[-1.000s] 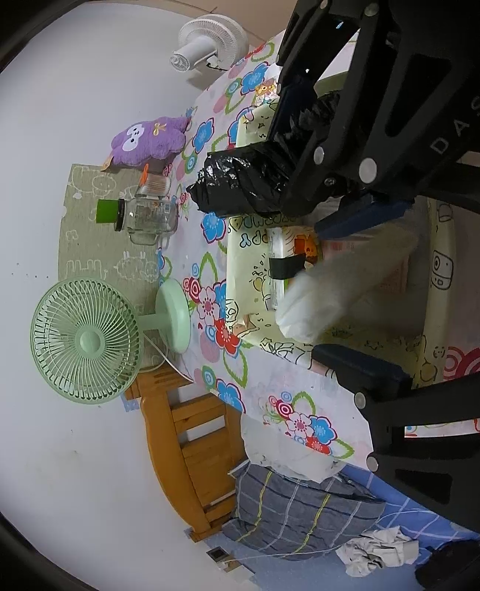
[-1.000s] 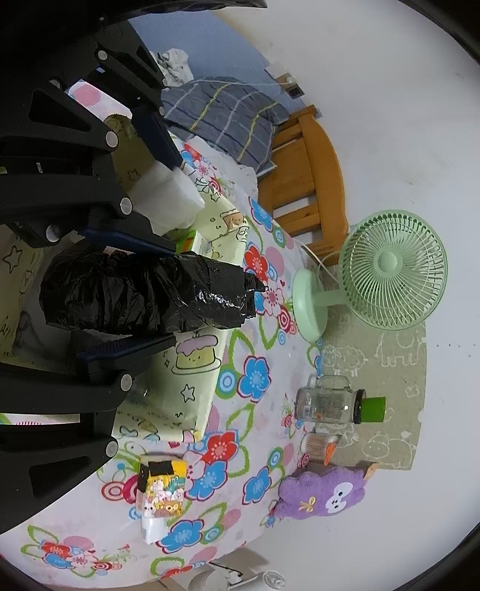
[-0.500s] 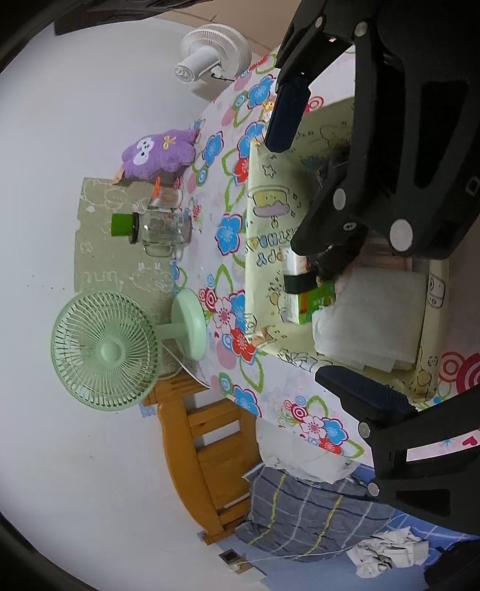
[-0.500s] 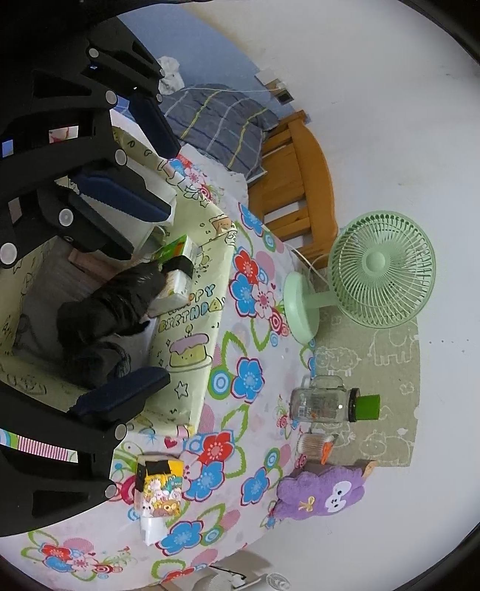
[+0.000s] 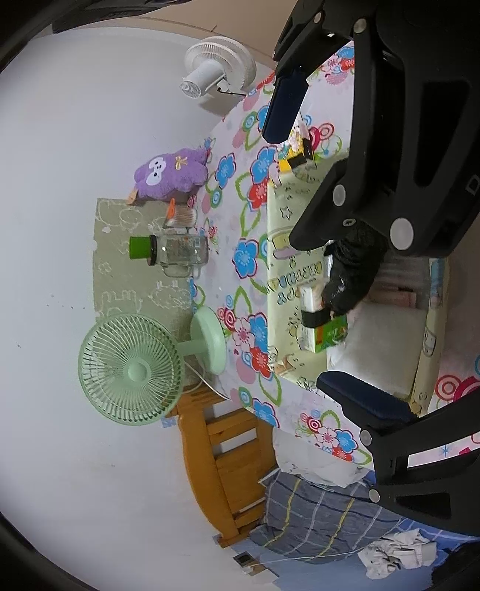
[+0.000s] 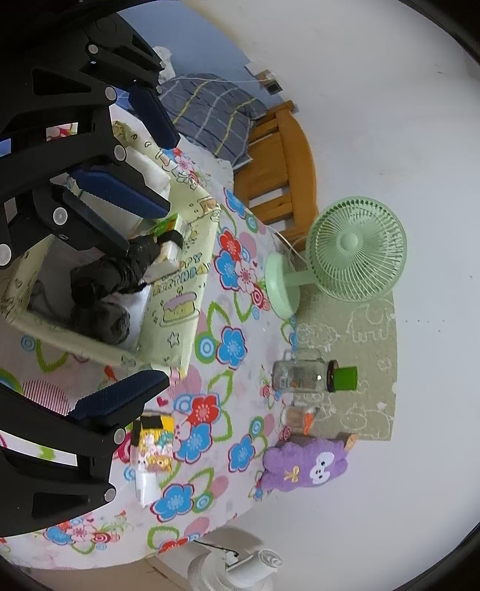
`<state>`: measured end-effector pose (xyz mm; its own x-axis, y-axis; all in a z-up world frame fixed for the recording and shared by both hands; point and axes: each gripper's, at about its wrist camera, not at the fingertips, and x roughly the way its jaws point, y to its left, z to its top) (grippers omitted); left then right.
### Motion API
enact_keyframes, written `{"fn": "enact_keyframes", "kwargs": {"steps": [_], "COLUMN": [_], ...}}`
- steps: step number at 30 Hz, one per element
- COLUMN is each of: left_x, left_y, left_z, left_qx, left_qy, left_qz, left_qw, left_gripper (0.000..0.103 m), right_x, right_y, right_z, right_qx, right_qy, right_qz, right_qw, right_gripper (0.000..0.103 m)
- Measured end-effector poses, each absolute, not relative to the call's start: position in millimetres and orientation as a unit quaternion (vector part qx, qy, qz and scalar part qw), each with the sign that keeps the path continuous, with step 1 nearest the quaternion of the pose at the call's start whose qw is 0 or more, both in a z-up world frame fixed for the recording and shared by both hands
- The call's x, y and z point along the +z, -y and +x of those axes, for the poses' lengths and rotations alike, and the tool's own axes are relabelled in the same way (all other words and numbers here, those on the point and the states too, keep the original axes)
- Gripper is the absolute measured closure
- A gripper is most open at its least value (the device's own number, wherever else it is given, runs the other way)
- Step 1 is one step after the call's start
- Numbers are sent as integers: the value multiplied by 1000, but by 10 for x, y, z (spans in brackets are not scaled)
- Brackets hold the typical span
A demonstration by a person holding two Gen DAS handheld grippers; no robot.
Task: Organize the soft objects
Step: 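Withdraw both tools from the box toward the snack packet on the bed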
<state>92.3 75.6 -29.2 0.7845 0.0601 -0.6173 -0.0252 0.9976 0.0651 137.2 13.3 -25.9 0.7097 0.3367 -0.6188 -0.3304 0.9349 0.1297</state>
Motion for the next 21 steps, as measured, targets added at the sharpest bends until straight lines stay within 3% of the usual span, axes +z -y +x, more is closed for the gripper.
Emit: {"fn": "enact_keyframes", "kwargs": {"steps": [21], "left_x": [-35], "left_y": [-262], "left_z": [756], "left_qx": [1], "left_qy": [-297], "left_qz": [25], "left_qw": [954], "left_gripper": [13], "right_x": [39], "right_y": [441], "right_z": [1055], "right_qx": [142], "right_qy": [-287], "right_qz": [10], "right_qw": [947], "right_gripper": [5]}}
